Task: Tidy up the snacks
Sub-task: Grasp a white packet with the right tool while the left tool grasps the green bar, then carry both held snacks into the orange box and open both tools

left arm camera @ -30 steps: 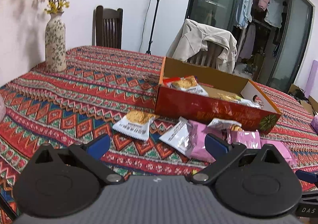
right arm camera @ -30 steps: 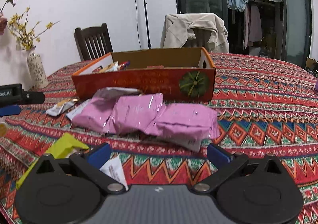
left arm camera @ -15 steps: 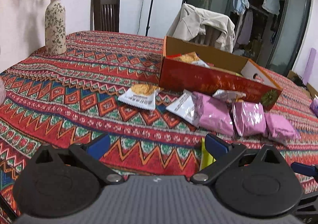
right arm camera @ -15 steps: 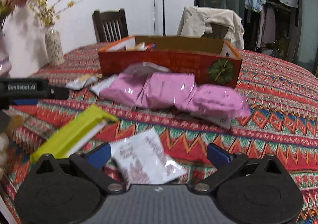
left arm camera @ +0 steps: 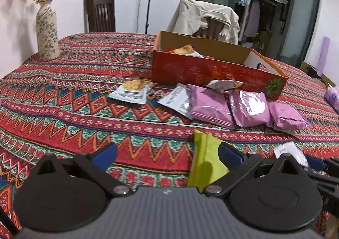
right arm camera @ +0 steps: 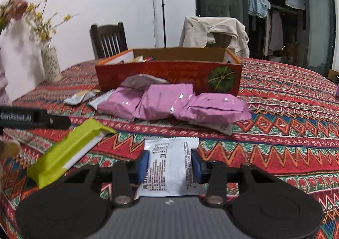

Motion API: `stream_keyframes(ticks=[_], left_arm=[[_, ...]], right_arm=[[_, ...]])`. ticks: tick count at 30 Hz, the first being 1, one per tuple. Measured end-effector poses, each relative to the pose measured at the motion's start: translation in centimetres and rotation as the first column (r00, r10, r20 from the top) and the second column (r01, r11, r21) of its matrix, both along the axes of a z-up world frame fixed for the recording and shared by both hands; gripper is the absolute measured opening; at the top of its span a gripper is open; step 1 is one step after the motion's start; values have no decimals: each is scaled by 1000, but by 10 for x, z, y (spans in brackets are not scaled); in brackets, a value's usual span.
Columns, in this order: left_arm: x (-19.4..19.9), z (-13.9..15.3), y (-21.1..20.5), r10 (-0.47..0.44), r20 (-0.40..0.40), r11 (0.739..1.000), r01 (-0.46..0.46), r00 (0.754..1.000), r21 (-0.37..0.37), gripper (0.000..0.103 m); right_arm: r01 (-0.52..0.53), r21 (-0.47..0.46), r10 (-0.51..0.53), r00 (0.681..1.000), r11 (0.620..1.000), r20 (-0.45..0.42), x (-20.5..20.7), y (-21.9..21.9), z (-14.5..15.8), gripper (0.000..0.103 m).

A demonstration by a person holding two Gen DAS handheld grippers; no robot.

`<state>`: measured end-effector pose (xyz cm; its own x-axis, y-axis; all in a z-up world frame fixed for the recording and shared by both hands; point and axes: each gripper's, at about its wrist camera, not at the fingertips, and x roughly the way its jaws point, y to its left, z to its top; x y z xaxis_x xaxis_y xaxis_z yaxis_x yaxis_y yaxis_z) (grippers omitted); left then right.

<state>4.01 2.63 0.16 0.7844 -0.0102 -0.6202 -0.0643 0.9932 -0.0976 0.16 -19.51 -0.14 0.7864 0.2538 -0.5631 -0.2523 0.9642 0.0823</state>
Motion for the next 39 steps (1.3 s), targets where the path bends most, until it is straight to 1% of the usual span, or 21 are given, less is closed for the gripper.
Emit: stream_keyframes(ticks=[4, 9, 10, 12, 13, 14, 16, 17, 18, 19, 23, 30, 39], left_arm=[[1, -4, -17, -22, -17, 999, 23, 1000, 46, 103], [0, -12, -32, -33, -41, 996, 36, 999, 82, 103], [0, -13, -34, -33, -45, 996, 36, 998, 87, 101], [1, -16, -38, -29, -58, 995, 35, 998, 96, 94], [2, -18, -39, -29, -66, 995, 35, 997, 95, 88], [2, -20, -41, -30, -75, 995, 37, 997, 92, 79], [2, -21, -44, -31, -72, 994, 38, 997, 99, 72], [1, -21, -46, -35, -68, 994, 41, 997, 99, 61], [0, -20, -48, -46, -59, 994, 51, 997, 97, 52], [0, -20, -49, -57, -54, 994, 62, 997, 94, 41], [-1, -19, -51, -57, -46, 994, 61, 997, 90, 37], [-1, -13, -48, -50, -26, 995, 52, 998, 85, 37], [-3, 5, -41, -46, 33, 997, 43, 998, 65, 36]], right_arm=[[9, 28, -10, 999, 1000, 36, -3, -10, 3, 41], [0, 51, -2, 999, 999, 47, -5, -16, 1, 41], [-3, 54, 0, 999, 999, 47, -5, -17, 0, 41], [-8, 64, 5, 999, 998, 47, -5, -19, -1, 41], [-12, 67, 9, 999, 998, 47, -5, -19, -2, 41], [-16, 70, 12, 999, 997, 48, -5, -20, -2, 41], [-23, 77, 19, 999, 997, 51, -6, -21, -3, 41], [-26, 79, 22, 998, 997, 53, -6, -22, -4, 41], [-28, 81, 24, 998, 996, 55, -7, -22, -4, 41], [-31, 85, 26, 998, 996, 57, -7, -23, -4, 41], [-33, 96, 28, 998, 995, 57, -7, -26, -5, 41], [-42, 99, 36, 997, 994, 63, -7, -27, -3, 41], [-48, 58, 42, 994, 997, 99, -7, -20, 15, 41]])
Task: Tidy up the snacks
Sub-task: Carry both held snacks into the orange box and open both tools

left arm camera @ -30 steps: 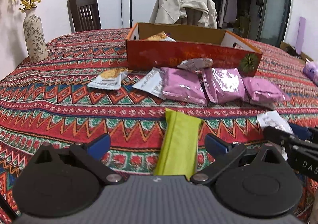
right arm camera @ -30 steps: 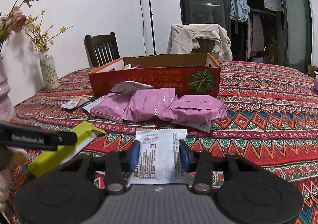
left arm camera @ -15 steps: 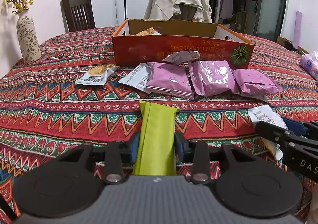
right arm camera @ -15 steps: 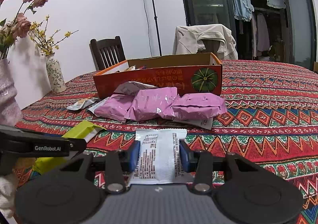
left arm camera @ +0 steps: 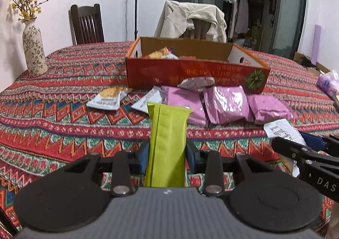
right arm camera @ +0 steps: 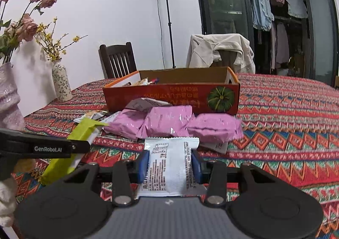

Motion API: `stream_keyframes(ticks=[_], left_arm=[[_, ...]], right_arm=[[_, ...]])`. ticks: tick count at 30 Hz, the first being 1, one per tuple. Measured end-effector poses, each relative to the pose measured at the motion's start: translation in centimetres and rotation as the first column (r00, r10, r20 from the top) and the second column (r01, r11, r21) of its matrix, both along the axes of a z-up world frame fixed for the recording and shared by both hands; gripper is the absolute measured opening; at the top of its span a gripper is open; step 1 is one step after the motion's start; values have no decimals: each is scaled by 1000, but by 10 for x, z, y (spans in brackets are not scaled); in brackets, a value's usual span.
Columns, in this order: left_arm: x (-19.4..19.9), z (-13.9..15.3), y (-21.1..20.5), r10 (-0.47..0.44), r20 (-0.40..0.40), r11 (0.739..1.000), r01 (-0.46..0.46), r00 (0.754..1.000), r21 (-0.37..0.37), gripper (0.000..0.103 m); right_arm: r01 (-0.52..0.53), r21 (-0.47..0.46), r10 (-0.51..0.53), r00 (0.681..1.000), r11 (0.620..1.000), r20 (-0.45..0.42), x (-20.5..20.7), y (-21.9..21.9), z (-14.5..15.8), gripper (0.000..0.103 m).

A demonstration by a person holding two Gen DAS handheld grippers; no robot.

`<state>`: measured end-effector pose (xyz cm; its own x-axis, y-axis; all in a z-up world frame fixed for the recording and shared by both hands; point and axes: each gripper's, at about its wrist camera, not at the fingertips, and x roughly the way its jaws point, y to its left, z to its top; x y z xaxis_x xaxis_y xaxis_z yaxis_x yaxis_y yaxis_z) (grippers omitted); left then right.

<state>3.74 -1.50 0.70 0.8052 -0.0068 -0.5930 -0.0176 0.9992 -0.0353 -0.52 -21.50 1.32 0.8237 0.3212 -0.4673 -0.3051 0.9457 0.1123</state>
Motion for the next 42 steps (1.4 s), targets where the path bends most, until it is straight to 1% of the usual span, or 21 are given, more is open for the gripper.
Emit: stream_keyframes(ticks=[6, 13, 17, 22, 28, 34, 38, 42], left_arm=[[5, 22, 6, 6, 62, 1000, -5, 998, -15, 35], [19, 46, 11, 1, 124, 1000, 2, 992, -25, 35], [30, 62, 11, -3, 161, 1000, 5, 987, -17, 35], [51, 82, 14, 8, 195, 1000, -5, 981, -19, 35], [84, 103, 12, 11, 217, 1000, -8, 976, -19, 35], [127, 117, 6, 27, 224, 1000, -23, 974, -20, 35], [158, 120, 2, 35, 221, 999, -30, 975, -26, 35], [189, 116, -3, 43, 205, 999, -40, 978, -21, 35]], right_arm=[[-4, -32, 5, 999, 999, 42, 7, 7, 20, 41], [1, -73, 5, 997, 997, 82, 24, 16, 45, 41], [14, -92, -4, 995, 996, 103, 39, 19, 59, 42], [25, -98, -15, 994, 995, 105, 65, 22, 73, 41], [56, -121, -41, 991, 991, 125, 99, 25, 87, 42], [75, -106, -61, 990, 992, 125, 142, 29, 101, 42], [80, -106, -67, 991, 991, 117, 175, 35, 105, 42], [82, -94, -73, 993, 992, 94, 206, 39, 101, 42]])
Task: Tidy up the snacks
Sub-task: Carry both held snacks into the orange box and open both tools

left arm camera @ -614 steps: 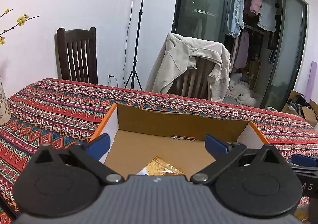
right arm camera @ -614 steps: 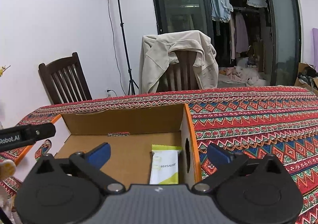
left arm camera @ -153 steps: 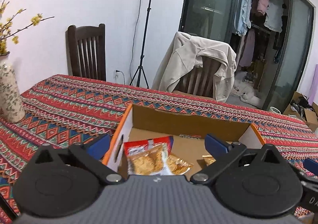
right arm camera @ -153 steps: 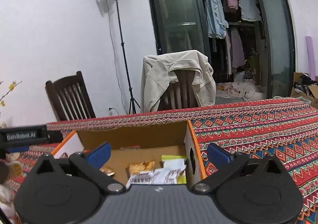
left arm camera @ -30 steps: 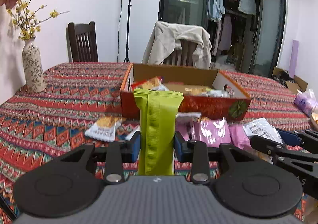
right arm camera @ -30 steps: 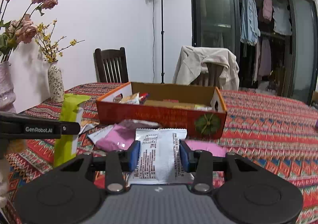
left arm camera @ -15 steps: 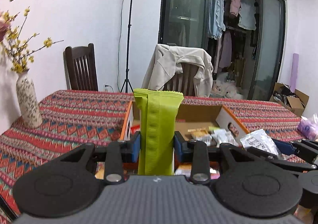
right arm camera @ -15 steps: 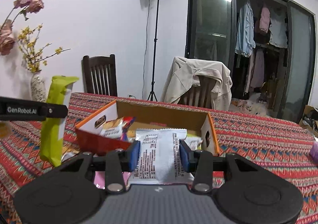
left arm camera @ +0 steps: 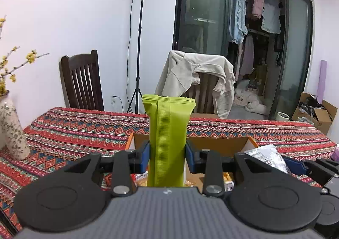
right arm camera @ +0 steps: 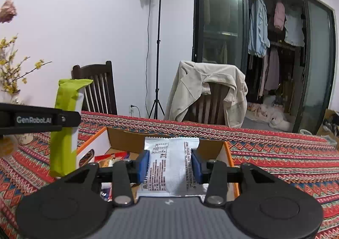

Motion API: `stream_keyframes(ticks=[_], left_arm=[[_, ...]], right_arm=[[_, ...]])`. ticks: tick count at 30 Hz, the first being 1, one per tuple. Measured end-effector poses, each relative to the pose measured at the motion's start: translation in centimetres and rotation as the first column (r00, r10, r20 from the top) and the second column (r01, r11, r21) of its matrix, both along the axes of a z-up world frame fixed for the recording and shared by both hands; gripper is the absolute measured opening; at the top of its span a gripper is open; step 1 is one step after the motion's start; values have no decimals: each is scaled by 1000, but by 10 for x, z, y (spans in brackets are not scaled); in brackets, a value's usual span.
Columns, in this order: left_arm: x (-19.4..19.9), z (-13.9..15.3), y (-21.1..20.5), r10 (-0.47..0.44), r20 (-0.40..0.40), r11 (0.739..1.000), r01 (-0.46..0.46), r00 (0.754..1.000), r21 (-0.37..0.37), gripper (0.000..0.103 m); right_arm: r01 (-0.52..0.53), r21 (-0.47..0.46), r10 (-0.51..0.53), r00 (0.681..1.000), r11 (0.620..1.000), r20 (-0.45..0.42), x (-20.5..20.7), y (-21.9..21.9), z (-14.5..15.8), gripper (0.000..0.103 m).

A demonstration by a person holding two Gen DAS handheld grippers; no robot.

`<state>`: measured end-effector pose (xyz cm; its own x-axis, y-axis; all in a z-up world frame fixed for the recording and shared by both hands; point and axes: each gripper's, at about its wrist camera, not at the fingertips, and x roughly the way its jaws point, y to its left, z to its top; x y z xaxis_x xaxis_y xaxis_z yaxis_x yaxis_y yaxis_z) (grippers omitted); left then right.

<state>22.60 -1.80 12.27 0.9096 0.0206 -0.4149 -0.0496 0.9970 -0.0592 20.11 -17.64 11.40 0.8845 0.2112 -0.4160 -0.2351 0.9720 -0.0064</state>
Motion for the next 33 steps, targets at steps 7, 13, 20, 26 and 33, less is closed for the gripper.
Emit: stream_keyframes(ticks=[7, 13, 20, 26, 33], left_arm=[[36, -36, 0, 9, -38, 1000, -9, 999, 6, 35], [58, -74, 5, 0, -91, 1000, 2, 996, 25, 35], [66, -94, 16, 46, -113, 999, -49, 993, -25, 94], [54, -88, 19, 69, -51, 997, -71, 996, -34, 103], [54, -78, 19, 87, -48, 995, -89, 995, -42, 103]], right_arm=[[31, 4, -31, 1000, 1000, -3, 43, 0, -25, 41], [13, 38, -11, 999, 999, -33, 62, -8, -62, 42], [3, 65, 3, 995, 998, -104, 73, -12, -77, 74], [12, 81, -3, 994, 997, -112, 71, -15, -81, 103], [19, 74, -11, 995, 997, -101, 69, -14, -75, 103]])
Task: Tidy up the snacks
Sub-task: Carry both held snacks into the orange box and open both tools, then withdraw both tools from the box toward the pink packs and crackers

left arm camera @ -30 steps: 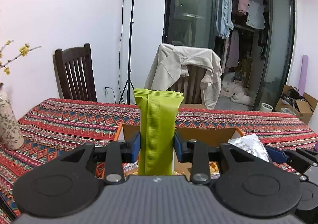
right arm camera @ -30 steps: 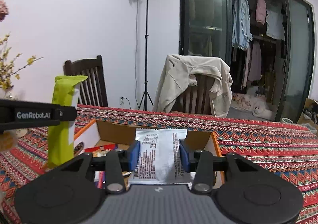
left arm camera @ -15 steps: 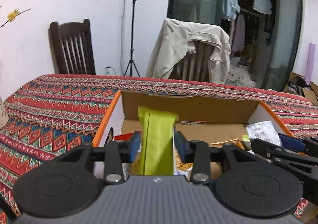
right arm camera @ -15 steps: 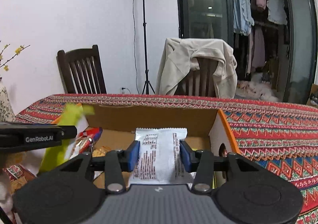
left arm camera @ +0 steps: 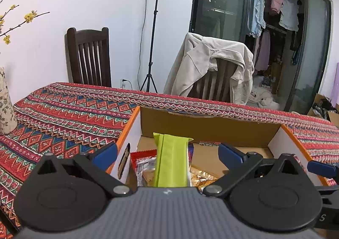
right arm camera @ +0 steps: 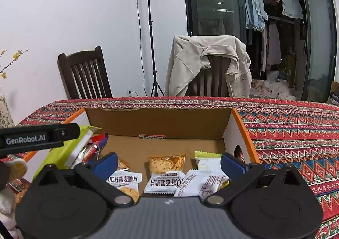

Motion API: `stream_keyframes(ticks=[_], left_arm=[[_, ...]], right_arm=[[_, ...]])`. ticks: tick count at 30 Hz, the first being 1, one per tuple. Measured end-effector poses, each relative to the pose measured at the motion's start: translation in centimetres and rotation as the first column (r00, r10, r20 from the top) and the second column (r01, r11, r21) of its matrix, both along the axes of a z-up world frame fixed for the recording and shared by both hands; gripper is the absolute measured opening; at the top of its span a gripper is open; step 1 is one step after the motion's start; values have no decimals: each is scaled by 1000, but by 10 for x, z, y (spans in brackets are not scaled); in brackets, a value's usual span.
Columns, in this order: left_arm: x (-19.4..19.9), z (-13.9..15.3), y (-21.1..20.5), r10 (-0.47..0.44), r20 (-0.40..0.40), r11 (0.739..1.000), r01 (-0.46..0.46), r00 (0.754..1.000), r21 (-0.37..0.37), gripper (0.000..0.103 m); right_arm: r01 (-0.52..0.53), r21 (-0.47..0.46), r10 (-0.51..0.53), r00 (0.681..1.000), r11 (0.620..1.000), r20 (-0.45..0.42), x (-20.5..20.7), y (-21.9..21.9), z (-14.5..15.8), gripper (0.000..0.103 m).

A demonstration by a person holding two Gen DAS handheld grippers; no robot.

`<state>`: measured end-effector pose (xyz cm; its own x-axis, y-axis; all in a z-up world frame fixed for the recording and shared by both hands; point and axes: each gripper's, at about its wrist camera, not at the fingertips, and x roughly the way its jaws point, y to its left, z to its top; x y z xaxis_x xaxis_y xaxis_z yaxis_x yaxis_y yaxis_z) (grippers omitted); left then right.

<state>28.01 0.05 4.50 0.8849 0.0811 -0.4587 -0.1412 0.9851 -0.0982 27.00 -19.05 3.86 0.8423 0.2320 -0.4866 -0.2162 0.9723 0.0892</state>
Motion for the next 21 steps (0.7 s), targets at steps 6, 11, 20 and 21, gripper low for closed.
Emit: stream_keyframes(ticks=[6, 11, 20, 21], left_arm=[[-18, 21, 7, 5, 5, 1000, -5, 1000, -25, 103], [-41, 33, 13, 23, 16, 1000, -22, 1000, -19, 103], [-87, 27, 27, 31, -12, 999, -31, 999, -19, 103], [-92, 25, 28, 29, -15, 999, -30, 999, -19, 103]], right_arm=[[11, 2, -12, 999, 1000, 35, -21, -4, 20, 103], [-16, 10, 16, 1000, 1000, 17, -41, -8, 31, 103], [-36, -4, 36, 999, 999, 15, -88, -14, 36, 103], [-35, -7, 35, 999, 999, 14, -93, -15, 35, 103]])
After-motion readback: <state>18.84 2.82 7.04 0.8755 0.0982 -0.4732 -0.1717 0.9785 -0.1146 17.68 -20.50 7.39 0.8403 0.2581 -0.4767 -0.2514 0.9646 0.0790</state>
